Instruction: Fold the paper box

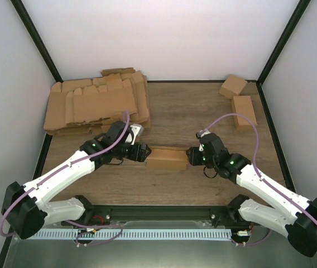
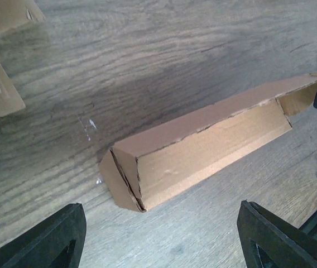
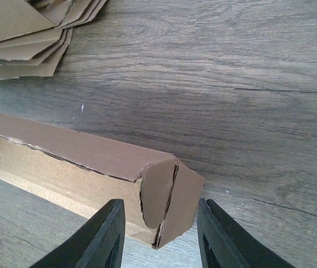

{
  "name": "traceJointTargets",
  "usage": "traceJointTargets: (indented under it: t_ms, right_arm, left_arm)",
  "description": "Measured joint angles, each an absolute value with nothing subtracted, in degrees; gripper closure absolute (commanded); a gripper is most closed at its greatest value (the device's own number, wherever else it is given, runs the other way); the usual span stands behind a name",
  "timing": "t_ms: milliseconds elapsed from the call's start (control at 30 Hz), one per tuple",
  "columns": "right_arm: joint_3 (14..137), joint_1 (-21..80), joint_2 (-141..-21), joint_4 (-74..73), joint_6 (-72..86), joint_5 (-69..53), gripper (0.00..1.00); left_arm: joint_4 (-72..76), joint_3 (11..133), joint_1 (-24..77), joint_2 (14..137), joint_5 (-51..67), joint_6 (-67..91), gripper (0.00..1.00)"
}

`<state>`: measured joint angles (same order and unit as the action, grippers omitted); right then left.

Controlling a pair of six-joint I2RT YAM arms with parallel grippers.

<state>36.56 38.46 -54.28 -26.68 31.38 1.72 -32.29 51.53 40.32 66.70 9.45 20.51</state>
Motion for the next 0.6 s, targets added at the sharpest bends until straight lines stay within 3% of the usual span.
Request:
traceJointTargets:
  t_ms: [300,600]
  right_arm:
    - [36.56,38.46,-54.37,-26.59,31.59,2.31,0.63]
    - [36.56,38.46,-55.75,-26.55,31.59,2.83,0.71]
  left_arm:
    - [-29.82,49.82,42.54,66.72,8.99,22.55,0.23]
    - [-29.19,49.69,43.11,66.89,7.66,23.4,0.28]
